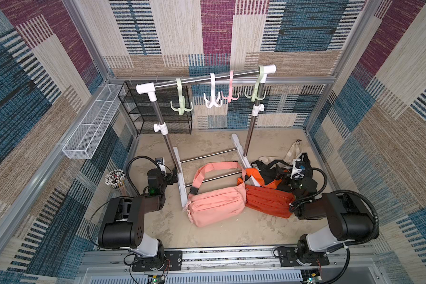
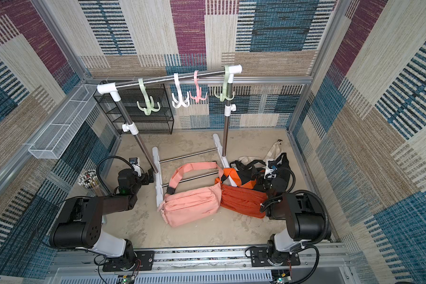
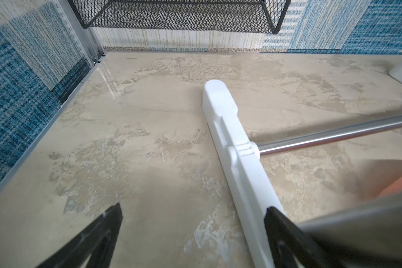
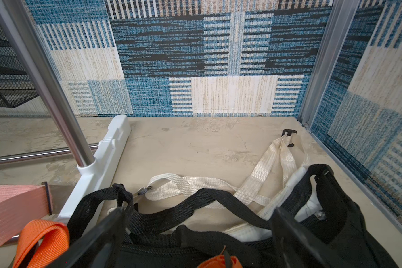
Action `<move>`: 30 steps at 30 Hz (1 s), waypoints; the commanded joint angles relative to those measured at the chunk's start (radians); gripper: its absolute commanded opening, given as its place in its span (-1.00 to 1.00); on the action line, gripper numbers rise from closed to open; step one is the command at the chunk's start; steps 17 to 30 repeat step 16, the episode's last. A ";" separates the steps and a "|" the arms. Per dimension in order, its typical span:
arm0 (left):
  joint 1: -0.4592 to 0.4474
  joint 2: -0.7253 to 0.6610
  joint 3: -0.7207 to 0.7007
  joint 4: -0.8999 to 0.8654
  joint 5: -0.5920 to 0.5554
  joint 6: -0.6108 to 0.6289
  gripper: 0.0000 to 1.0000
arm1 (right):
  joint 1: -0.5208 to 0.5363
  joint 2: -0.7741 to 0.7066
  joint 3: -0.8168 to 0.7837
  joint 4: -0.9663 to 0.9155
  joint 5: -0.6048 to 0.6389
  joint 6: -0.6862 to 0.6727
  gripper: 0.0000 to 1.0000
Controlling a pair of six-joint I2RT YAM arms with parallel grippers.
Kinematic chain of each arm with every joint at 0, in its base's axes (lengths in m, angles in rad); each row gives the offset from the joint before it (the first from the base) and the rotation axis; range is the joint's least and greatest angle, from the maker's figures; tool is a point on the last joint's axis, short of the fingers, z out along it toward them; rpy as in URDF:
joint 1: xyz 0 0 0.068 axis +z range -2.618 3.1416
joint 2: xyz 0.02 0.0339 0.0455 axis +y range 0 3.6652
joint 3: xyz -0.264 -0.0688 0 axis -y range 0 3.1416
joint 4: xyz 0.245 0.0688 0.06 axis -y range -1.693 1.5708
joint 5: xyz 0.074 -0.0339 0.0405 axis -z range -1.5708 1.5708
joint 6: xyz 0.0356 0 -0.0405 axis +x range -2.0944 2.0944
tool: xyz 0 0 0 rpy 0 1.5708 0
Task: Take the bag off the hook
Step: Reset both arms
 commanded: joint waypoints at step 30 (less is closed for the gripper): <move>0.001 0.000 0.006 -0.012 -0.005 0.002 0.98 | 0.003 0.003 0.009 0.012 -0.002 -0.011 1.00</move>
